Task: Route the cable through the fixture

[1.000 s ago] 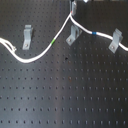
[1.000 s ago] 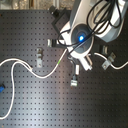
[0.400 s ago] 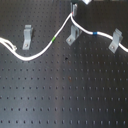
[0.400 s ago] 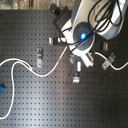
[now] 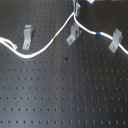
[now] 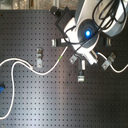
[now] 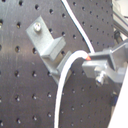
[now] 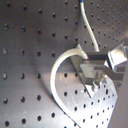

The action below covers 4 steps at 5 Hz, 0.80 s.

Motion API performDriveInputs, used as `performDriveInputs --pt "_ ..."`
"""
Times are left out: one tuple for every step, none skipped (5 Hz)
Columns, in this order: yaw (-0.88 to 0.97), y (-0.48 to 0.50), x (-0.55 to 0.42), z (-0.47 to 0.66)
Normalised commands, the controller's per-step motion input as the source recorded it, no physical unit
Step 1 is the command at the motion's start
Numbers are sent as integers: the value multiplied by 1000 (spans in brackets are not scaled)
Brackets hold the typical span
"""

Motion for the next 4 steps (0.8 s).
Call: performDriveInputs --pt "840 -199 65 97" --pt "851 -200 46 86" --pt "754 -121 73 87" --pt "377 4 95 86"
